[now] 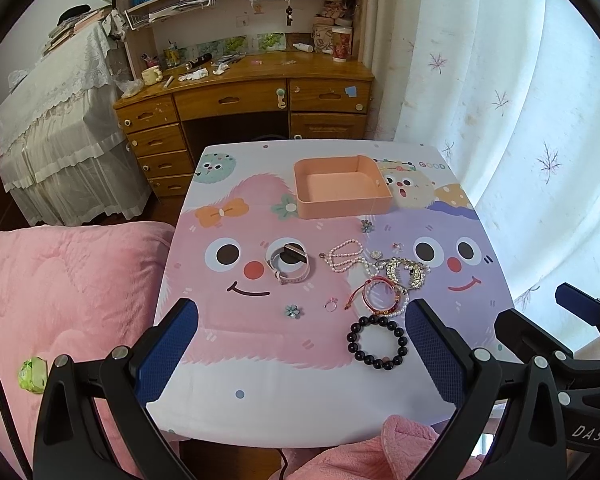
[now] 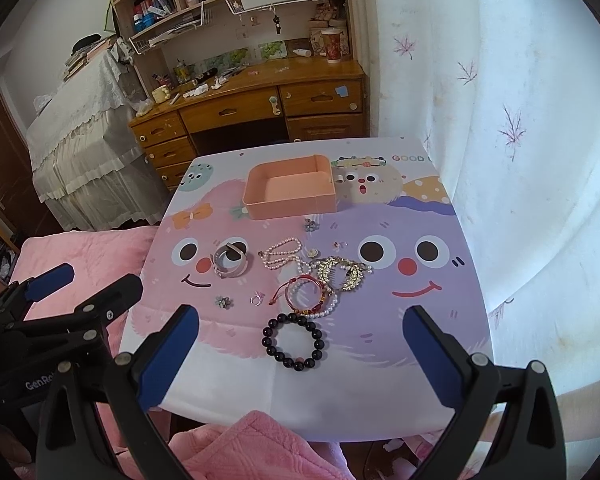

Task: Organize jewelry
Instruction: 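Grasp the blue flower charm with the left tool while the right tool grasps the black bead bracelet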

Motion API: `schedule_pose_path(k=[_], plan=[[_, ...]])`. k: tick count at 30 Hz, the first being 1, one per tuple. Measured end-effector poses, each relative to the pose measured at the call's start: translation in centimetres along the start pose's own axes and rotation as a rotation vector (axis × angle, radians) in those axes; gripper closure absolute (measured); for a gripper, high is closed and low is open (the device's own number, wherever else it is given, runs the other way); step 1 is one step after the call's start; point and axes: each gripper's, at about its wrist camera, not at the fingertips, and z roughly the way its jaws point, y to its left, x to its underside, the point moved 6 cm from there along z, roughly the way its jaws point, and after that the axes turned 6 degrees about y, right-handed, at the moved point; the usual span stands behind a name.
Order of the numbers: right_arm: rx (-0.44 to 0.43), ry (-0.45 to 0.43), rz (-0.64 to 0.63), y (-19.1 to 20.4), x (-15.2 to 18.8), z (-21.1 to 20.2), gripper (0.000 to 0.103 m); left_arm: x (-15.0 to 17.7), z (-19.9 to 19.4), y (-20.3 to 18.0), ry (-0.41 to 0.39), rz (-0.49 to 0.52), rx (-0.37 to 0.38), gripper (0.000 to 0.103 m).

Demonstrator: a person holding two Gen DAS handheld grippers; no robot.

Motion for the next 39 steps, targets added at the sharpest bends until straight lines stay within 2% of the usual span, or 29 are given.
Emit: schedule_pose_path(k=[3, 5, 9, 11, 15, 21, 24, 26, 29, 32, 35, 36, 37, 38, 39], plan=[[-0.002, -0.004, -0.005, 0.2, -0.1, -0.1, 0.001, -0.2, 0.0, 0.1, 0.0, -0.001, 0.016, 0.001], [-0.002, -0.01, -0.016, 0.6, -0.2, -0.3, 0.001, 0.1, 0.3, 0.7, 0.056, -0.006, 0.037, 0.001], [0.023, -0.015, -0.059, 2.2, 0.4, -0.4, 0.001, 0.6, 0.8, 1.5, 0.075, -0.019, 0.058, 0.001], [0.035, -0.014, -0.085, 2.8, 0.8, -0.4, 0.001, 1.8, 1.9, 2.1, 0.177, -0.011, 0.073, 0.001], [0.058, -0.012, -0.135, 4.2, 2.5, 0.2, 0.001, 4.1, 4.1, 2.6, 0.273, 0.002, 0.136, 0.001], [0.131, 0.049, -0.223, 5.2, 6.3, 3.2, 0.001, 7.2, 8.0, 3.5, 0.286, 0.069, 0.16, 0.001], [0.19, 0.096, -0.306, 5.3, 8.5, 5.6, 0.001, 8.7, 10.0, 3.9, 0.329, 0.057, 0.195, 0.001], [0.232, 0.126, -0.366, 5.2, 9.7, 7.2, 0.001, 9.0, 11.6, 4.4, 0.368, 0.043, 0.191, 0.001], [0.253, 0.165, -0.41, 4.8, 10.9, 9.4, 0.002, 8.8, 13.9, 4.6, 0.362, 0.036, 0.194, 0.001], [0.197, 0.199, -0.391, 3.9, 11.0, 11.5, 0.014, 8.2, 16.4, 4.0, 0.336, 0.058, 0.193, 0.008], [0.127, 0.198, -0.34, 2.8, 10.2, 13.4, 0.02, 7.7, 18.8, 3.6, 0.317, 0.082, 0.172, 0.01], [0.118, 0.192, -0.336, 2.5, 9.9, 13.8, 0.024, 7.7, 19.6, 3.4, 0.314, 0.085, 0.165, 0.013], [0.115, 0.184, -0.345, 2.1, 9.5, 14.5, 0.027, 7.8, 20.4, 3.3, 0.311, 0.087, 0.16, 0.021], [0.131, 0.177, -0.374, 1.8, 9.1, 15.2, 0.035, 7.8, 21.2, 3.1, 0.311, 0.088, 0.159, 0.025], [0.148, 0.167, -0.405, 1.7, 8.8, 15.7, 0.041, 7.8, 21.9, 2.9, 0.31, 0.088, 0.155, 0.034]])
